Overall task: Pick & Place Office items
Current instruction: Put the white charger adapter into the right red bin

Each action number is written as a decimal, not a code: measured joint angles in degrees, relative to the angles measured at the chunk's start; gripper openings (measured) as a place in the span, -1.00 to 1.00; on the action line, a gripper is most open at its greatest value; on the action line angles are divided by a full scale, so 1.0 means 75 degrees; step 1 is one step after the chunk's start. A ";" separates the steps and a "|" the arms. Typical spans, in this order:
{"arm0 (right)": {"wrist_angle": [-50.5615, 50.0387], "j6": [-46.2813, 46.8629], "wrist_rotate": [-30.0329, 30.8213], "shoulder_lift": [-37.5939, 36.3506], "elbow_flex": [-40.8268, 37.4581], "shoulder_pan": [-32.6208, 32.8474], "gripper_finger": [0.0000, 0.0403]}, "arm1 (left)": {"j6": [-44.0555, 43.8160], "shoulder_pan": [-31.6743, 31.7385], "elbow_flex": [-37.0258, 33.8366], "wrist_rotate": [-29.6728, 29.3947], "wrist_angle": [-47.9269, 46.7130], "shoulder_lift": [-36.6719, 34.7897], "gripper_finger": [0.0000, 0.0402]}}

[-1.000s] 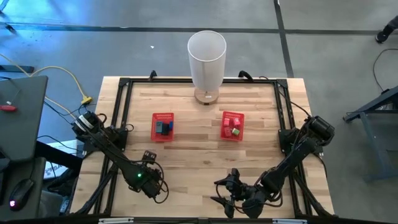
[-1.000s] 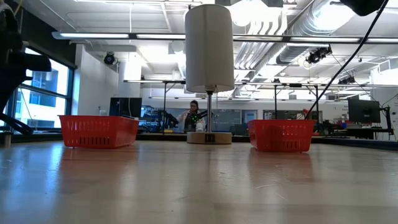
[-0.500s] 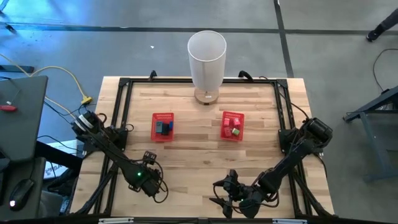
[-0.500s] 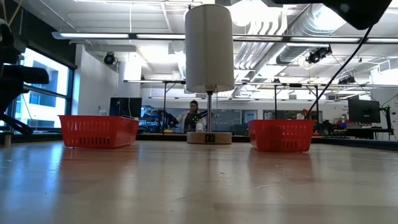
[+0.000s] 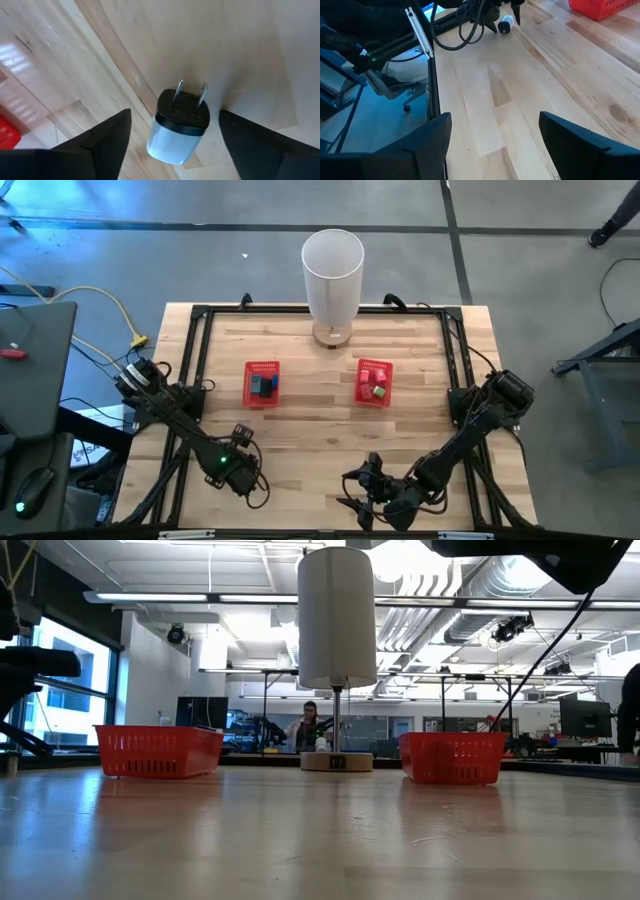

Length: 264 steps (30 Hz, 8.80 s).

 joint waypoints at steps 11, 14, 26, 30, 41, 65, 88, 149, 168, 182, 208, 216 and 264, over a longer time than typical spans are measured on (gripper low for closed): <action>-0.0002 -0.0003 -0.0001 0.0000 0.0003 0.0002 0.44 | 0.0310 -0.0060 -0.0014 0.0225 0.0188 0.0012 -0.29; -0.0002 0.0003 -0.0003 0.0000 0.0003 0.0008 0.44 | 0.0494 -0.0154 -0.0017 0.0207 0.0267 0.0012 -0.41; -0.0002 0.0139 -0.0181 0.0029 0.0006 0.0023 0.44 | -0.2039 -0.0660 0.0261 -0.1769 0.1257 0.0030 -0.41; 0.0014 -0.0351 -0.0175 0.0029 0.0006 -0.0050 0.44 | -0.2721 -0.0682 0.0323 -0.2314 0.2696 0.0017 -0.41; 0.1283 -0.2490 -0.1198 0.0041 0.0006 -0.0310 0.44 | -0.0687 -0.0593 0.0338 -0.2964 0.8414 0.0012 -0.41; 0.2033 -0.8547 -0.1830 0.0041 0.0009 -0.0474 0.44 | -0.3860 0.1351 0.0338 0.0584 0.9901 0.0012 -0.41; 0.1832 -1.0209 -0.3031 0.0035 0.0015 -0.1386 0.44 | -0.4097 0.2574 0.0341 0.3290 0.9648 0.0122 -0.41; 0.0785 -0.9212 -0.4152 0.0035 0.0009 -0.2032 -0.40 | -0.4487 0.3520 0.0341 0.4901 1.0059 0.0778 -0.35; 0.0555 -0.9142 -0.3437 0.0035 0.0009 -0.1901 -0.42 | -0.4001 0.3630 0.0341 0.4770 1.0060 0.0775 0.02; -0.0009 -0.8767 -0.2479 0.0035 0.0009 -0.1393 -0.42 | -0.3963 0.3809 0.0341 0.4807 1.0060 0.0769 0.03; -0.4560 -0.2005 -0.1551 -0.0938 0.0009 -0.0977 -0.42 | 0.2578 0.2391 0.0341 -0.2606 0.9646 0.0606 0.03; -0.4112 -0.2122 0.0479 -0.1007 0.0006 -0.0991 -0.42 | 0.3024 0.1212 0.0341 -0.6338 0.9652 0.0606 0.03; -0.0212 -0.6140 0.0009 -0.0997 0.0006 -0.1362 -0.42 | 0.4836 0.0600 0.0341 -0.7204 1.1887 0.0618 0.03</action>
